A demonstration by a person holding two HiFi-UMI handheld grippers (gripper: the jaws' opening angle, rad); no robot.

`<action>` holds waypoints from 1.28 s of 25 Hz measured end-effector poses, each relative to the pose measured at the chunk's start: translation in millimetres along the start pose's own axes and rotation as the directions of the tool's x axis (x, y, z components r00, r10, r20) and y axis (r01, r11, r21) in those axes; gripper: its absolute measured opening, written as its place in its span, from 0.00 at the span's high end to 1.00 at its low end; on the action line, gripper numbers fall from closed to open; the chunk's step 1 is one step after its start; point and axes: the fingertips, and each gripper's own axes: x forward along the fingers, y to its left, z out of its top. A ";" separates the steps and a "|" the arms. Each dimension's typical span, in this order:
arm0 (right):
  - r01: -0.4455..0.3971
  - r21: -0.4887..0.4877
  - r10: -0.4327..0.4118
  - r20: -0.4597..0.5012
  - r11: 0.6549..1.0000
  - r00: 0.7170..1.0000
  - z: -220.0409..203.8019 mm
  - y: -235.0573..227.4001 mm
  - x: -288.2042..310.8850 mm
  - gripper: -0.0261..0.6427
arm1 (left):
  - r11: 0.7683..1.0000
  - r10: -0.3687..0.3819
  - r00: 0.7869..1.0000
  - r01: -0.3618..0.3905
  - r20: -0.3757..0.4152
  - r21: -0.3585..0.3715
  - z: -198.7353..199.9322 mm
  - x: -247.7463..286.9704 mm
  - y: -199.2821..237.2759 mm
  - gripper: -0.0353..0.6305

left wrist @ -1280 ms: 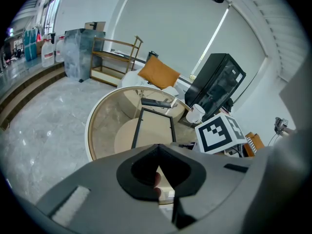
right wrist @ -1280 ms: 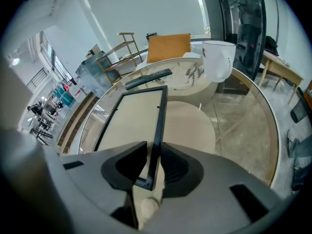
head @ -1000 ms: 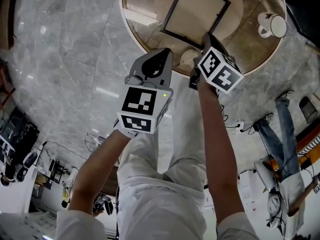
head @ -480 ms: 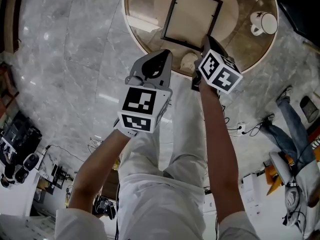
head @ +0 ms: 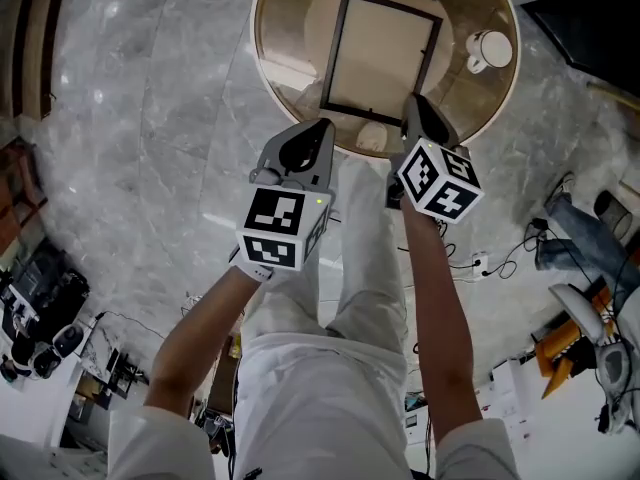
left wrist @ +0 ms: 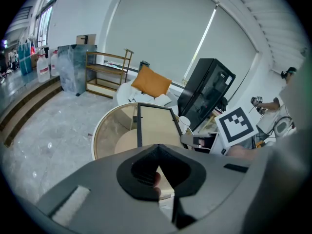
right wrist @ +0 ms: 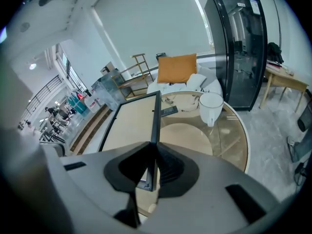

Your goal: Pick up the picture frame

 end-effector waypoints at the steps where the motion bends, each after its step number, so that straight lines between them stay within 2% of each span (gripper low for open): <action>1: -0.005 -0.002 0.005 0.012 1.000 1.000 7.1 2.9 -9.7 0.91 | 1.000 0.001 1.000 -0.001 0.005 0.000 5.1 -6.1 -2.9 0.96; 11: -0.043 -0.041 0.049 0.161 0.998 0.986 94.5 37.5 -123.4 0.91 | 1.000 -0.003 0.995 0.002 0.098 0.006 73.5 -88.0 -45.8 0.96; 20: -0.049 -0.089 0.073 0.282 0.995 0.957 154.5 67.6 -219.3 0.91 | 1.000 -0.008 0.977 0.004 0.211 0.019 134.6 -176.6 -72.0 0.96; 25: -0.048 -0.099 0.081 0.360 0.994 0.929 185.4 82.6 -275.5 0.91 | 0.999 -0.011 0.960 -0.003 0.281 0.049 165.5 -222.1 -86.7 0.96; 32: -0.052 -0.078 0.083 0.480 0.996 0.873 214.7 105.2 -347.6 0.91 | 0.996 -0.042 0.935 0.013 0.351 0.085 195.1 -273.3 -105.2 0.96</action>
